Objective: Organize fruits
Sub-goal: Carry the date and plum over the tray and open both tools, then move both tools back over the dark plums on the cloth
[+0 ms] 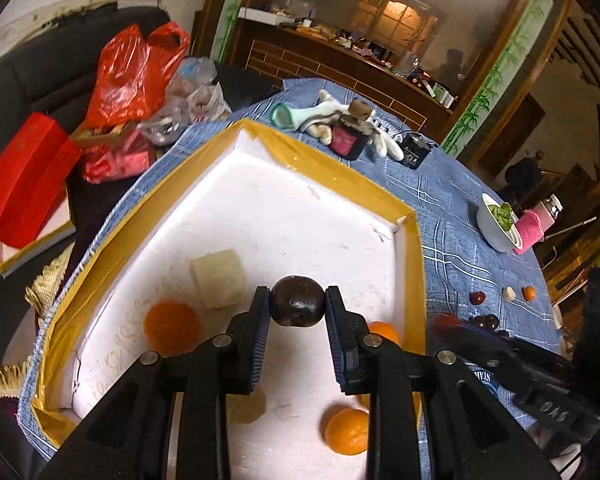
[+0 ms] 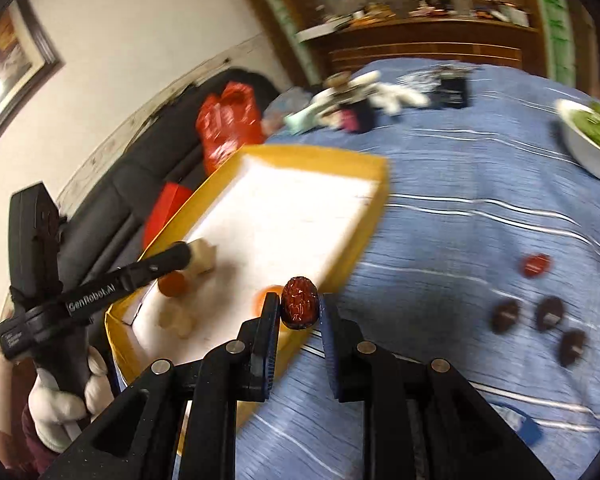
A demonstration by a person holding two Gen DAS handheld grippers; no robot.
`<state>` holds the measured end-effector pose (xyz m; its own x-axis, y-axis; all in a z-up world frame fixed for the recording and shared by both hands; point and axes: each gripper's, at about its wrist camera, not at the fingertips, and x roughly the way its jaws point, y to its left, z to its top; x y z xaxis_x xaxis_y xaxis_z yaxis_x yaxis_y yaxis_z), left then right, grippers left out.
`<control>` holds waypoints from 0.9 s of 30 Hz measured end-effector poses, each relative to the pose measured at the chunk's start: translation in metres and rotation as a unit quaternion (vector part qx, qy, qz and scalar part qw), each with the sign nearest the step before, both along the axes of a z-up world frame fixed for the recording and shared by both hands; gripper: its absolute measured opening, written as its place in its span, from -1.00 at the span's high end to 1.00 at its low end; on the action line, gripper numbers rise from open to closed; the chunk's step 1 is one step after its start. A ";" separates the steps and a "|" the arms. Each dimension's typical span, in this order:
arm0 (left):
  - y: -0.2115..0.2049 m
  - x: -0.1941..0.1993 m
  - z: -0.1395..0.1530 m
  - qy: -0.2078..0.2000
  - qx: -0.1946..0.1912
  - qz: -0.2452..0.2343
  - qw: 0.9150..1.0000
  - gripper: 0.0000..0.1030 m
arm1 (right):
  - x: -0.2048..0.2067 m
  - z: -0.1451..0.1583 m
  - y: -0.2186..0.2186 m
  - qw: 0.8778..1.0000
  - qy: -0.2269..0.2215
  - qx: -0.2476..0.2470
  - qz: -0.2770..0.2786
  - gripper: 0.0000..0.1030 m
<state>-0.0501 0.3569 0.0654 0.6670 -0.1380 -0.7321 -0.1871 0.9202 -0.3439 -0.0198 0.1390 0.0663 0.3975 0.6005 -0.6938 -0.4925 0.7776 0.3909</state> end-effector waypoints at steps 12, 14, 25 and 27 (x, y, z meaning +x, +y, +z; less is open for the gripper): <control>0.021 -0.036 0.011 -0.035 -0.063 0.030 0.997 -0.39 | 0.005 -0.009 0.037 1.000 0.012 -0.001 0.007 0.17; 0.019 -0.041 0.013 -0.037 -0.074 0.029 0.996 -0.42 | -0.001 -0.004 0.021 1.000 0.009 0.009 -0.005 0.16; -0.047 -0.063 0.032 -0.051 -0.104 -0.045 0.992 -0.60 | -0.058 -0.007 -0.099 0.992 -0.001 0.046 -0.121 -0.01; -0.070 -0.066 0.035 -0.051 -0.101 -0.072 0.991 -0.60 | -0.067 -0.010 -0.119 0.987 0.003 0.062 -0.145 -0.01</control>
